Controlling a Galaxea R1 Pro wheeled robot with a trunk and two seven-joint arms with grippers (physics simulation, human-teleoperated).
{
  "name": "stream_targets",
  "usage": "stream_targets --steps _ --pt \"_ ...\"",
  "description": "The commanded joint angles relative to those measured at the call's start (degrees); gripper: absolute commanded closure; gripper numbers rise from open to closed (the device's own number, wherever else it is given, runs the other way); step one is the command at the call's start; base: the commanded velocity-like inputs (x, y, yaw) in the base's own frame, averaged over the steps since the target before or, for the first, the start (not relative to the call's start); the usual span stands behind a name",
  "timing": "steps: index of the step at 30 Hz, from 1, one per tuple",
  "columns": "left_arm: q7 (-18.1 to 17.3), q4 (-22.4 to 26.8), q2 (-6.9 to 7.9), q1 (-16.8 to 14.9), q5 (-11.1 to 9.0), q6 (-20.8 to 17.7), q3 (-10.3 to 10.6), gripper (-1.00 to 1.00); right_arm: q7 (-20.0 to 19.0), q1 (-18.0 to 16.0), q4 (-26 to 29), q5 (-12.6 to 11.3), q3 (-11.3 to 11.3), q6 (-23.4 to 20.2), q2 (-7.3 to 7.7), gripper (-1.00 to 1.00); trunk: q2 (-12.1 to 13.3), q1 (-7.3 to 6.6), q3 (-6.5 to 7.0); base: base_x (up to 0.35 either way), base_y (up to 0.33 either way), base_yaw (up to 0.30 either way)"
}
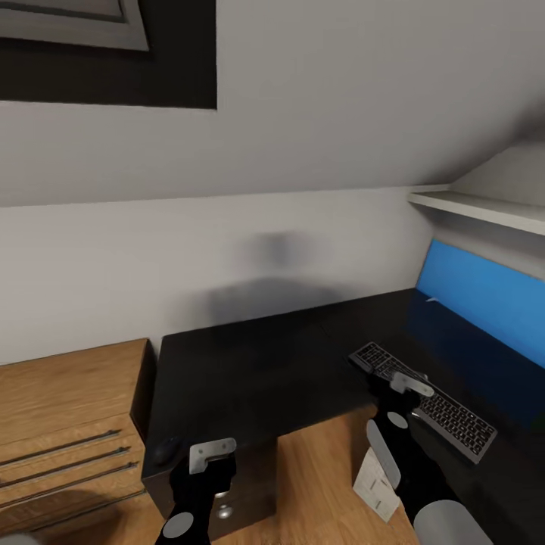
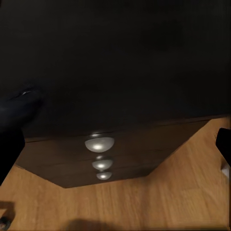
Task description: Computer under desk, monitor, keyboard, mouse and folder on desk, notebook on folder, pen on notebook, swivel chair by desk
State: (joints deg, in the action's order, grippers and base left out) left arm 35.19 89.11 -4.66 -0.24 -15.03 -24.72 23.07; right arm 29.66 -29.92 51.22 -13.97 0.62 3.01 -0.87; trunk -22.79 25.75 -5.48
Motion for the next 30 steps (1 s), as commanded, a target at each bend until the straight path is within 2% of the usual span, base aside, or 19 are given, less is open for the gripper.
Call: stream_targets --steps 1,8,26,30 --pt "0.41 0.10 0.01 -0.02 -0.43 -0.15 0.05 -1.00 -0.30 -0.05 0.01 -0.56 0.07 0.32 -0.01 -1.00 -0.13 0.04 -0.18 0.000 0.000 -0.194" --pt "0.41 0.10 0.01 -0.02 -0.43 -0.15 0.05 -1.00 -1.69 -0.05 0.09 -0.46 0.13 0.40 -0.14 -1.00 -0.13 0.04 -0.37 0.000 0.000 -0.079" --pt "0.41 0.10 0.01 -0.02 -0.23 -0.15 0.05 -1.00 -2.10 -0.05 0.45 -0.59 0.42 0.43 -0.33 -1.00 -0.13 0.04 -0.39 0.000 -0.001 -0.004" --pt "0.43 0.04 0.01 -0.02 -0.17 -0.07 0.05 -1.00 -2.07 -0.05 0.45 -0.54 0.43 0.50 -0.36 -1.00 -0.13 0.04 -0.39 0.195 -0.183 0.000"
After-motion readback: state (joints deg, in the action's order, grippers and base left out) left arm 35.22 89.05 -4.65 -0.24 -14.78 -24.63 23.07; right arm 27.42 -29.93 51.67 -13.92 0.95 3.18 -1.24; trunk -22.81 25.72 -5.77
